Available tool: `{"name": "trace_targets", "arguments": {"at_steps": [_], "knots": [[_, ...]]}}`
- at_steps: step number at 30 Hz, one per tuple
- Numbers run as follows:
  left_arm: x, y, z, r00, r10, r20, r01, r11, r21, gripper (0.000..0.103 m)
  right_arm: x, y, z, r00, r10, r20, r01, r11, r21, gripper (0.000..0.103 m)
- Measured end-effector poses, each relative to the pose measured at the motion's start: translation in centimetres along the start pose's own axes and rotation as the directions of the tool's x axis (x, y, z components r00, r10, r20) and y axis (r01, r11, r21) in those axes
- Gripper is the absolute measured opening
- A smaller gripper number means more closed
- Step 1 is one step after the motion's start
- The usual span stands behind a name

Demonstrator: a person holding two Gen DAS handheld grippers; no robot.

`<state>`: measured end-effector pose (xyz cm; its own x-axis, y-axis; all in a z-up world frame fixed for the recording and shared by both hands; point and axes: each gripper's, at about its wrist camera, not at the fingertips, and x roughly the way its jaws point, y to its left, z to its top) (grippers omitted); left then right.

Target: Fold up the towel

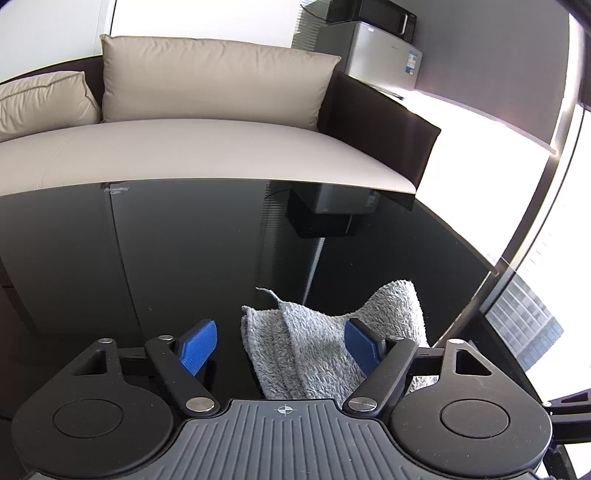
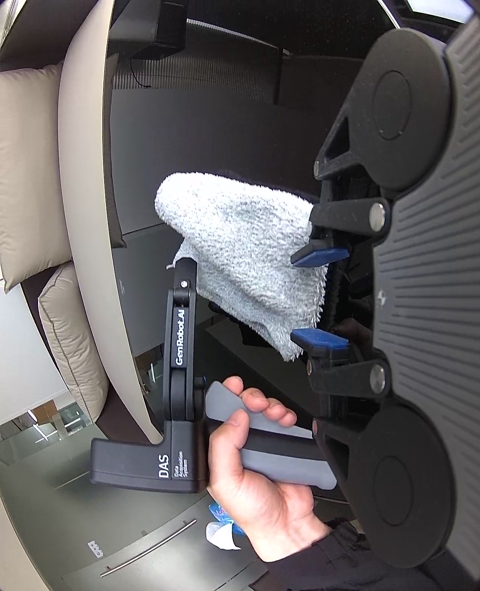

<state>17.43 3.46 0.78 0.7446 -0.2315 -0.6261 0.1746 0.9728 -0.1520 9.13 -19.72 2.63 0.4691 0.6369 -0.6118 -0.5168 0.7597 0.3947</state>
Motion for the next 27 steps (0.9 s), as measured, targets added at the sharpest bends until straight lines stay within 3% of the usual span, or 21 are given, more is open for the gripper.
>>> {"name": "trace_targets", "arguments": {"at_steps": [4,10,16,27], "knots": [[0.2,-0.6,0.0,1.000,-0.011,0.011,0.010,1.000,0.006,0.059,-0.2,-0.5,0.2,1.000,-0.019,0.006,0.019,1.000,0.024,0.039],[0.4,-1.2,0.0,1.000,-0.008,0.022,0.008,1.000,0.019,0.059,-0.6,-0.7,0.1,1.000,-0.028,0.005,0.028,0.999,0.025,0.039],[0.5,-1.5,-0.1,0.999,-0.022,0.029,0.022,0.999,0.027,0.047,-0.8,-0.7,0.1,1.000,-0.030,0.007,0.030,0.999,0.031,0.039],[1.3,-1.1,-0.5,0.999,-0.052,0.000,0.052,0.999,-0.002,0.044,-0.9,-0.6,0.0,1.000,-0.029,0.004,0.029,0.999,0.033,0.039]]}}
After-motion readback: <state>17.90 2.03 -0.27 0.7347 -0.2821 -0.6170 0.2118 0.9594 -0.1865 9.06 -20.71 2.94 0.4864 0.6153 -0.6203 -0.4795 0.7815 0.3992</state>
